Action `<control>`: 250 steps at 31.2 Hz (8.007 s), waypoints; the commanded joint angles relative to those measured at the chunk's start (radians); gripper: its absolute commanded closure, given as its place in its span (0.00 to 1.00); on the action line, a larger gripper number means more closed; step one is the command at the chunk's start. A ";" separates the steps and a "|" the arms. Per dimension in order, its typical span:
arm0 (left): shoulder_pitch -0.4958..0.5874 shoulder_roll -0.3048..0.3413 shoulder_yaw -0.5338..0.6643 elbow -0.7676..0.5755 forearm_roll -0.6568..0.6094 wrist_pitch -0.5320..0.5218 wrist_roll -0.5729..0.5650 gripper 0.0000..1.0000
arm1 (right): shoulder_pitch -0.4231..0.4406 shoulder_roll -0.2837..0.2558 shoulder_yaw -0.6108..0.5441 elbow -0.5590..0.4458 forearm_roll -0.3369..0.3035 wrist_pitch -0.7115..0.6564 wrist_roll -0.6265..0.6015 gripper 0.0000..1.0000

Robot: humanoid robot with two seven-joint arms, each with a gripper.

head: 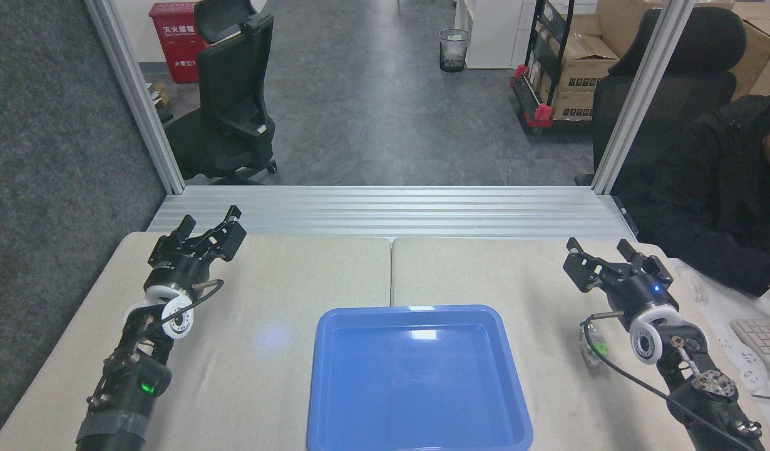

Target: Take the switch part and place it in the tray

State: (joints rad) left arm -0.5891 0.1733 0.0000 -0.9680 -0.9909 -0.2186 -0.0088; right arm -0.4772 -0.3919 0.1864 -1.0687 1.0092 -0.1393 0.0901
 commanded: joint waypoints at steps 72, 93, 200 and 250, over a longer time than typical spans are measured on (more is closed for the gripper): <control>0.000 0.000 -0.023 0.000 0.000 0.001 0.000 0.00 | 0.221 -0.019 -0.025 0.003 0.043 0.109 0.181 0.02; 0.000 0.000 -0.023 0.000 0.000 0.001 0.001 0.00 | 0.213 -0.005 -0.004 0.006 0.043 0.101 0.181 0.03; 0.000 0.000 -0.023 0.000 0.000 0.001 0.001 0.00 | 0.201 0.074 0.378 -0.261 0.077 -0.155 0.220 0.58; 0.000 0.000 -0.023 0.000 0.000 0.001 0.000 0.00 | 0.017 0.038 -0.145 -0.197 -0.058 0.079 0.221 0.02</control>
State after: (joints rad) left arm -0.5890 0.1733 0.0000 -0.9679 -0.9910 -0.2185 -0.0080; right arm -0.4150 -0.3197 0.1440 -1.3280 0.9484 -0.0636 0.3098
